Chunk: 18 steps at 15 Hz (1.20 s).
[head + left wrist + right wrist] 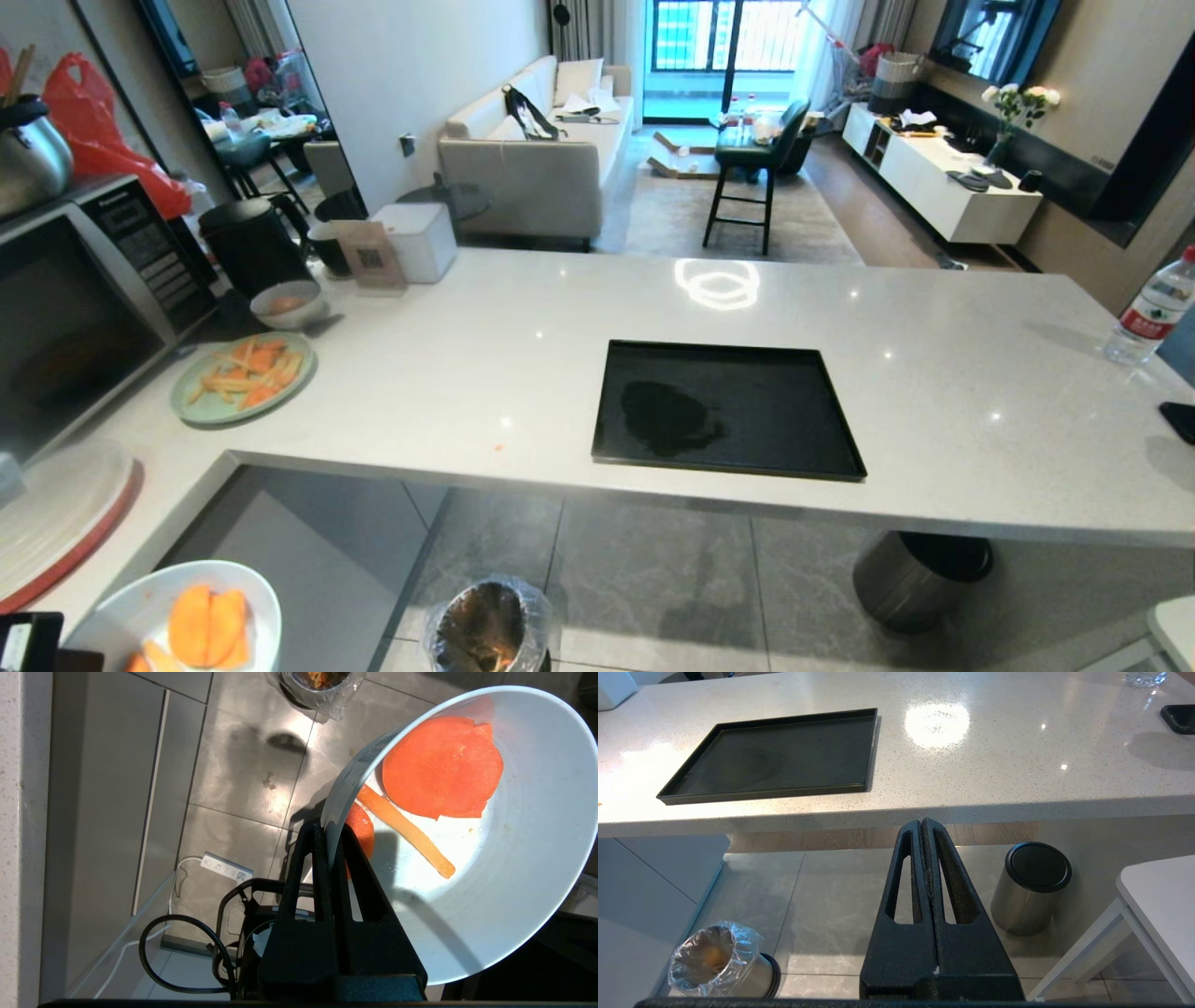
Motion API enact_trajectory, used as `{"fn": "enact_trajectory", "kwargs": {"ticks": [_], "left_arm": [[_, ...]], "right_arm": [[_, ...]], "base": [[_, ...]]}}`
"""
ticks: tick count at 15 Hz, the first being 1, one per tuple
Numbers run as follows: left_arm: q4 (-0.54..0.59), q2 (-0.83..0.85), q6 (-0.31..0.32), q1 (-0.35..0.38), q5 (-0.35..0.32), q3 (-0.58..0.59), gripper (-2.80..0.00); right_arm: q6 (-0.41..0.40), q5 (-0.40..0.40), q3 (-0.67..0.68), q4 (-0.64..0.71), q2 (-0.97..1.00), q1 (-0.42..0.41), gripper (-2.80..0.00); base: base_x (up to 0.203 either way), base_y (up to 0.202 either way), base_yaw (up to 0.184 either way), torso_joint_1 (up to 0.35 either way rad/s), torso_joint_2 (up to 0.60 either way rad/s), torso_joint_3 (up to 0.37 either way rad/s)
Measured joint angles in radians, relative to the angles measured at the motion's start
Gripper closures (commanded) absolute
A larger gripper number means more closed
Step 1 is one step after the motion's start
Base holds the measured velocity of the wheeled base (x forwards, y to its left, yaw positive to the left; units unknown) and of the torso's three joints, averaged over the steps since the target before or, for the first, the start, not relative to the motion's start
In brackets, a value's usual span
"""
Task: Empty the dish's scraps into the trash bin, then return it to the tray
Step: Move the bowl over the trash can
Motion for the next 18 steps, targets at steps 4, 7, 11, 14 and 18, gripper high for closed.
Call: {"fn": "enact_trajectory", "kwargs": {"ticks": [4, 7, 11, 14, 18], "left_arm": [[0.0, -0.002, 0.001, 0.0, -0.002, 0.012, 0.0], [0.0, -0.002, 0.001, 0.0, -0.001, 0.015, 0.0], [-0.002, -0.002, 0.001, -0.015, 0.0, 0.016, 0.0], [0.0, -0.002, -0.003, -0.025, 0.001, 0.016, 0.0], [0.001, -0.002, -0.003, -0.032, 0.0, 0.017, 0.0]], "right_arm": [[0.0, 0.0, 0.0, 0.0, 0.0, 0.0, 0.0], [0.004, 0.0, 0.0, 0.0, 0.0, 0.0, 0.0], [0.005, -0.001, 0.0, 0.0, 0.0, 0.0, 0.0], [0.005, -0.001, 0.0, 0.0, 0.0, 0.0, 0.0], [0.007, -0.001, 0.0, 0.001, 0.0, 0.0, 0.0]], "base": [[0.0, 0.0, 0.0, 0.0, 0.0, 0.0], [0.0, 0.0, 0.0, 0.0, 0.0, 0.0], [0.0, 0.0, 0.0, -0.027, 0.05, 0.037], [0.0, 0.0, 0.0, -0.134, 0.31, 0.173], [0.0, 0.0, 0.0, -0.131, 0.31, 0.185]]}}
